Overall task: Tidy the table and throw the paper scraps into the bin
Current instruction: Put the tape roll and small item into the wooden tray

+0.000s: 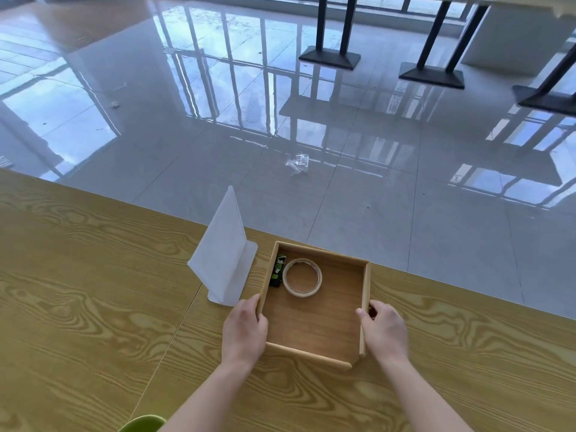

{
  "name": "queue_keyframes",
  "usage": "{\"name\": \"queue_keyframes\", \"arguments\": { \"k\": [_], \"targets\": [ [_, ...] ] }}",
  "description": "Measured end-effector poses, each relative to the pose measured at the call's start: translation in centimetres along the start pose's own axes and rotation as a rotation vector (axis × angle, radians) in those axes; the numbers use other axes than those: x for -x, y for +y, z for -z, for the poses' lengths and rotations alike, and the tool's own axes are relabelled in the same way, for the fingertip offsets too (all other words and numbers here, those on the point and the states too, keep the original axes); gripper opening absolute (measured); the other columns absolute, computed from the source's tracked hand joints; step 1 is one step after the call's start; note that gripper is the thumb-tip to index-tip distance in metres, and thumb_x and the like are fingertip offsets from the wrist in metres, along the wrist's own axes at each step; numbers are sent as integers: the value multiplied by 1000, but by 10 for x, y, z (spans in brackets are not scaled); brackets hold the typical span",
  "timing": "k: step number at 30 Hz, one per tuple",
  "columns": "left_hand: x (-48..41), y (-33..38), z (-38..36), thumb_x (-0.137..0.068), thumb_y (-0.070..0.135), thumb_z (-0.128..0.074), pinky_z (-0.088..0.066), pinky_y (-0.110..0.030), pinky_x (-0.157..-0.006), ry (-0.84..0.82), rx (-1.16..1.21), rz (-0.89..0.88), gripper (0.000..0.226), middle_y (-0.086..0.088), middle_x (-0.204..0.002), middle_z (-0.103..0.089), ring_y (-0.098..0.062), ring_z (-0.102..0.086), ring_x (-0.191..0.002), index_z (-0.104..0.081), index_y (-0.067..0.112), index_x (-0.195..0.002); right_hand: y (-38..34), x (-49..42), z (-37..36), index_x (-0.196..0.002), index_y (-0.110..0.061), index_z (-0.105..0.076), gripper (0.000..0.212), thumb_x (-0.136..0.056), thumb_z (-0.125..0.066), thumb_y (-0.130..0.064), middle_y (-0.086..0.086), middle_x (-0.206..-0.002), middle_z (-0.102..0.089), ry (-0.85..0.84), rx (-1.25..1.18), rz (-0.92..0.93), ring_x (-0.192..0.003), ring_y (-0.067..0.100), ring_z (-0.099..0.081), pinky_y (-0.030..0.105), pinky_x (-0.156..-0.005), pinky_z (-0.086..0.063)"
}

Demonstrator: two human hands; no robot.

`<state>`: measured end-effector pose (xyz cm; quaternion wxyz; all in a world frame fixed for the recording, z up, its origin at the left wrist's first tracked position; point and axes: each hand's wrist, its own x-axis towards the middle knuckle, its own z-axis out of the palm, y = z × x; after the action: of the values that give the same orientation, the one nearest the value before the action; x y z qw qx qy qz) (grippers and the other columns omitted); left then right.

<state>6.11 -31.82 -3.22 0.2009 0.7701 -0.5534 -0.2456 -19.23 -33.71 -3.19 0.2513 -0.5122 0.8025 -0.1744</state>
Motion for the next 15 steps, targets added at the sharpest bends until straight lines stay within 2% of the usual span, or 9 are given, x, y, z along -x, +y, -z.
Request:
{"name": "queue_keyframes", "arguments": {
  "k": [2, 4, 7, 9, 12, 15],
  "targets": [
    [-1, -4, 2, -89, 9, -54, -51, -32, -74, 18, 4, 13, 27, 2, -88, -63, -18, -61, -83, -64, 15, -114, -7, -3, -4, -108, -7, -68, 25, -94, -62, -27, 7, -95, -65, -8, 5, 11, -82, 20, -52, 33, -70, -43],
    [-3, -7, 3, -89, 8, -54, -52, -34, -80, 34, 33, 24, 34, -1, -98, -67, -22, -64, -94, -62, 14, -122, -11, -5, -8, -107, -8, -68, 24, -94, -62, -27, 7, -96, -66, -13, 10, 15, -81, 20, -51, 34, -70, -44],
    [-5, -11, 5, -90, 8, -54, -52, -36, -91, 53, 48, 34, 45, -3, -115, -67, -21, -63, -106, -57, 13, -134, -16, -6, -12, -123, -6, -64, 37, -94, -63, -28, 10, -110, -67, -13, -2, 9, -97, 25, -58, 32, -78, -42],
    [-8, -14, 6, -89, 8, -54, -52, -36, -91, 63, 47, 31, 43, -4, -115, -68, -22, -63, -105, -58, 13, -132, -18, -6, -14, -126, -6, -62, 40, -94, -64, -28, 10, -112, -67, -16, -10, 16, -104, 27, -59, 31, -79, -41],
    [-11, -15, 8, -88, 6, -54, -51, -37, -87, 81, 44, 29, 37, -4, -110, -69, -25, -64, -102, -63, 11, -123, -20, -5, -16, -121, -5, -64, 36, -93, -65, -28, 10, -107, -68, -19, -14, 22, -99, 26, -59, 30, -74, -39],
    [-12, -17, 10, -89, 6, -55, -50, -37, -93, 81, 49, 42, 42, -5, -120, -67, -24, -63, -110, -60, 11, -131, -19, 0, -18, -123, -5, -63, 38, -92, -66, -28, 10, -108, -67, -20, -25, 18, -100, 26, -60, 30, -76, -39]
  ]
}}
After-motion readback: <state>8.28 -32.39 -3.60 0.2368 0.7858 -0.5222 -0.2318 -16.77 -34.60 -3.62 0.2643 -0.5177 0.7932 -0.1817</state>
